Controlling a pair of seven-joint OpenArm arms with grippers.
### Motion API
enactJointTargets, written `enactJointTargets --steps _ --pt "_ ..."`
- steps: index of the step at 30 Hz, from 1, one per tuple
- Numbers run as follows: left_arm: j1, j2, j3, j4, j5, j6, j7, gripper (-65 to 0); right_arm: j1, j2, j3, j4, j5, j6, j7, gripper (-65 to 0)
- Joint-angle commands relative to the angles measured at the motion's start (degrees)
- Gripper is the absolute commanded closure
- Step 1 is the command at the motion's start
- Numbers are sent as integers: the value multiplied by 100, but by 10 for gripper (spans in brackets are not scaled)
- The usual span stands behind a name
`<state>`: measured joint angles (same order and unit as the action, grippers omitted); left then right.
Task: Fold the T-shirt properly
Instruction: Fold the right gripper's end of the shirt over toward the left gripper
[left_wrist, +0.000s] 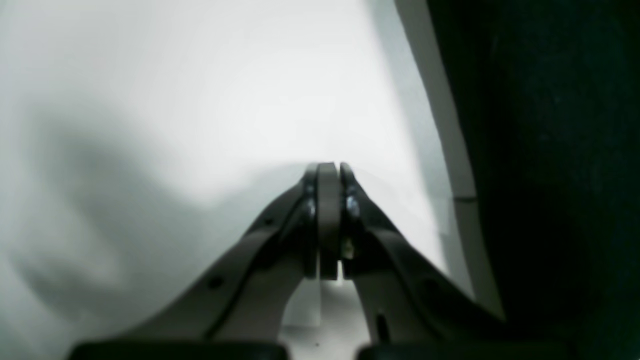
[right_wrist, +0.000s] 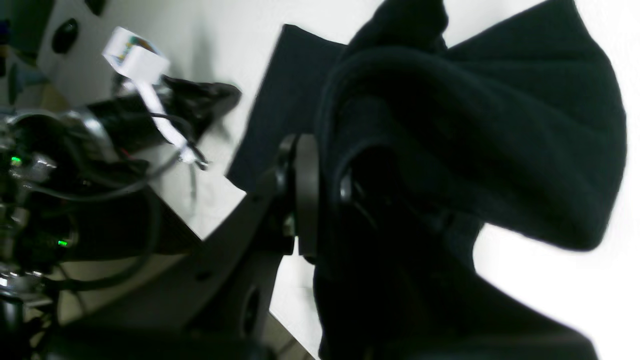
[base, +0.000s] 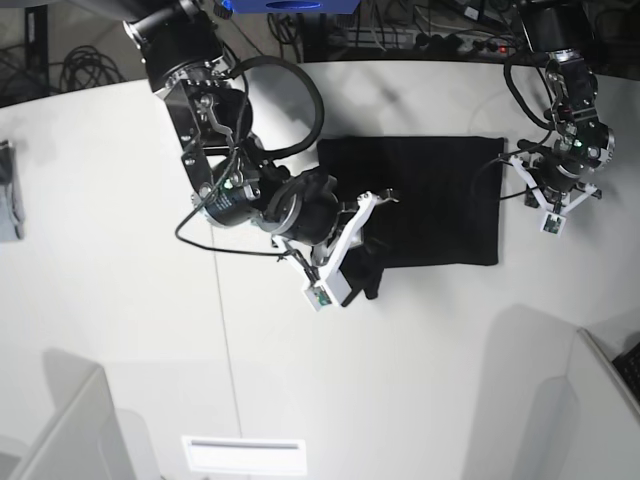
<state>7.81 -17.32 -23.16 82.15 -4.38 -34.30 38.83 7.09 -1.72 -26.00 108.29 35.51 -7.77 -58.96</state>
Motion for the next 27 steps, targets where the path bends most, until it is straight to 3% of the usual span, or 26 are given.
enactJointTargets --steps 1,9,15,22,27 --pt "85 40 61 -52 117 -134 438 0 122 -88 -7 76 67 8 124 0" --pt "67 207 219 -52 117 -134 438 0 113 -387 -68 68 58 -80 133 0" --pt "76 392 492 211 135 -126 456 0 209 -308 -367 15 58 -660 397 0" --pt "-126 708 527 326 179 -117 473 0 245 -132 -350 -372 58 -669 590 0" --pt "-126 787 1054 370 179 -99 473 0 350 -61 -367 -389 58 -669 705 0"
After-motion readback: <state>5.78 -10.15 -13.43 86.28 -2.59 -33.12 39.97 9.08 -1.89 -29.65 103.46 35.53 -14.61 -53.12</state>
